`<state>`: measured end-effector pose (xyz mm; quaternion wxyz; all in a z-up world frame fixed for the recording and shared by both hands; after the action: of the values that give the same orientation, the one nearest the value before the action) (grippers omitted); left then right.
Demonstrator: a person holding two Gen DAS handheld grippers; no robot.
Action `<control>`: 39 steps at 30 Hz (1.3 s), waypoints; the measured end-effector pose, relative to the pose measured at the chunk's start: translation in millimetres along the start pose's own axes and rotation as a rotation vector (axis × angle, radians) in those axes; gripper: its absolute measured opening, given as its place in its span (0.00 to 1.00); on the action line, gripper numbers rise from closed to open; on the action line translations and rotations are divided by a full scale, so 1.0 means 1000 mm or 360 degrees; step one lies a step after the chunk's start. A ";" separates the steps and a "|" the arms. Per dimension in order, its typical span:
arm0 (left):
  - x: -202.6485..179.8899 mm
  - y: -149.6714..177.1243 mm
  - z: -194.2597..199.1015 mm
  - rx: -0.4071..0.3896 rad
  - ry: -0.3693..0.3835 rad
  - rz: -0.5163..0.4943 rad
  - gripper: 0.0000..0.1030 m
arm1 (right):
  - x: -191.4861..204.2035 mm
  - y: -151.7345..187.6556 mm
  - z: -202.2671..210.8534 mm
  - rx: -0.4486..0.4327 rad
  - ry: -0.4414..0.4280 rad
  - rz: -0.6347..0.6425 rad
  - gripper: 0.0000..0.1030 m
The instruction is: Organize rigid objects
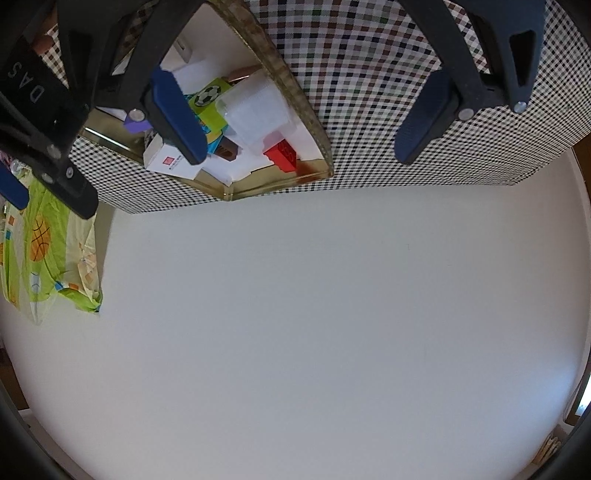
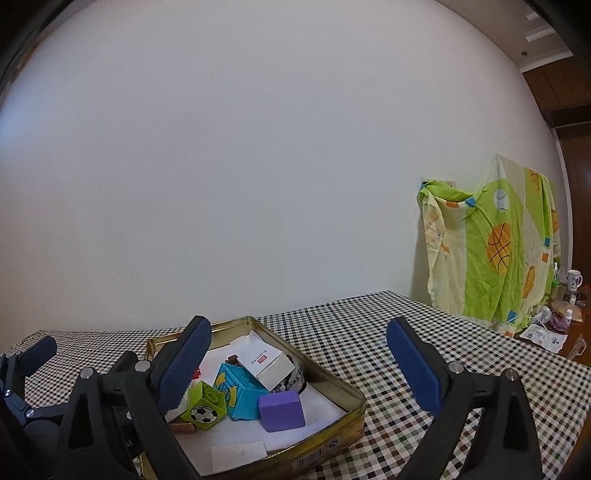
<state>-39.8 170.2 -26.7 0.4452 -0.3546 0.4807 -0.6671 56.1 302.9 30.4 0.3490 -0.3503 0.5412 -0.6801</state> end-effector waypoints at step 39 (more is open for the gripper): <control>-0.003 0.002 0.005 0.0005 -0.0033 0.0006 1.00 | 0.002 -0.004 0.003 -0.0033 -0.0010 0.0018 0.95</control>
<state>-33.9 171.1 -27.8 0.4520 -0.3599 0.4758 -0.6632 57.4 300.1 35.1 0.3510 -0.3529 0.5492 -0.6713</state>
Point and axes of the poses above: each gripper's, at about its wrist camera, not at the fingertips, and z roughly against the way its jaws point, x to its left, y to its underside, the point moved 7 cm from there along -z, roughly the way its jaws point, and after that the axes turned 4 degrees about x, right-handed, at the moved point
